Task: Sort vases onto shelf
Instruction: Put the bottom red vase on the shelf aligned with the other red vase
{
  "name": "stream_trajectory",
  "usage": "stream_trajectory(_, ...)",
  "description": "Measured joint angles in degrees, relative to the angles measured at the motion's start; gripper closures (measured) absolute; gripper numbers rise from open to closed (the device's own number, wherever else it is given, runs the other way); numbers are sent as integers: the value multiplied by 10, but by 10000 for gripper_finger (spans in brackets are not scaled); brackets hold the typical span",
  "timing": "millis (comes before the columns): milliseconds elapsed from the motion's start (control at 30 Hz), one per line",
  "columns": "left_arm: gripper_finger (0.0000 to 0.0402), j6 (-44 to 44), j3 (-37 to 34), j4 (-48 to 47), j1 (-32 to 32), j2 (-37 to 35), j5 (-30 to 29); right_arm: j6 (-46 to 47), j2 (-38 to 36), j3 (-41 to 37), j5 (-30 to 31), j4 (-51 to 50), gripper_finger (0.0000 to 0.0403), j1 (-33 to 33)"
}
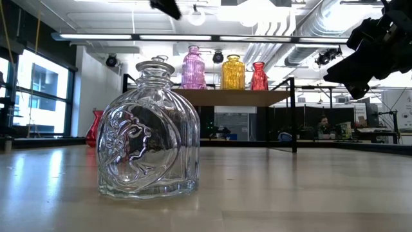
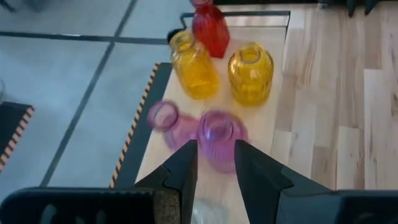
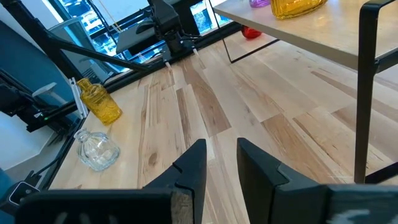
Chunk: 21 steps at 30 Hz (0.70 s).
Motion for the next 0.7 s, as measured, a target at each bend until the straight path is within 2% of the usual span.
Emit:
stream_trajectory(133, 307, -38, -112, 53, 0, -116, -26, 0, 0, 0, 0, 0, 334, 0)
stream_trajectory(367, 307, -97, -388, 225, -30, -359, -88, 0, 0, 0, 0, 0, 334, 0)
stream_trajectory(467, 307, -127, -486, 266, -44, -447, -107, 0, 0, 0, 0, 0, 334, 0)
stream_trajectory(700, 307, -173, -652, 330, -68, -599, -110, 0, 0, 0, 0, 0, 334, 0)
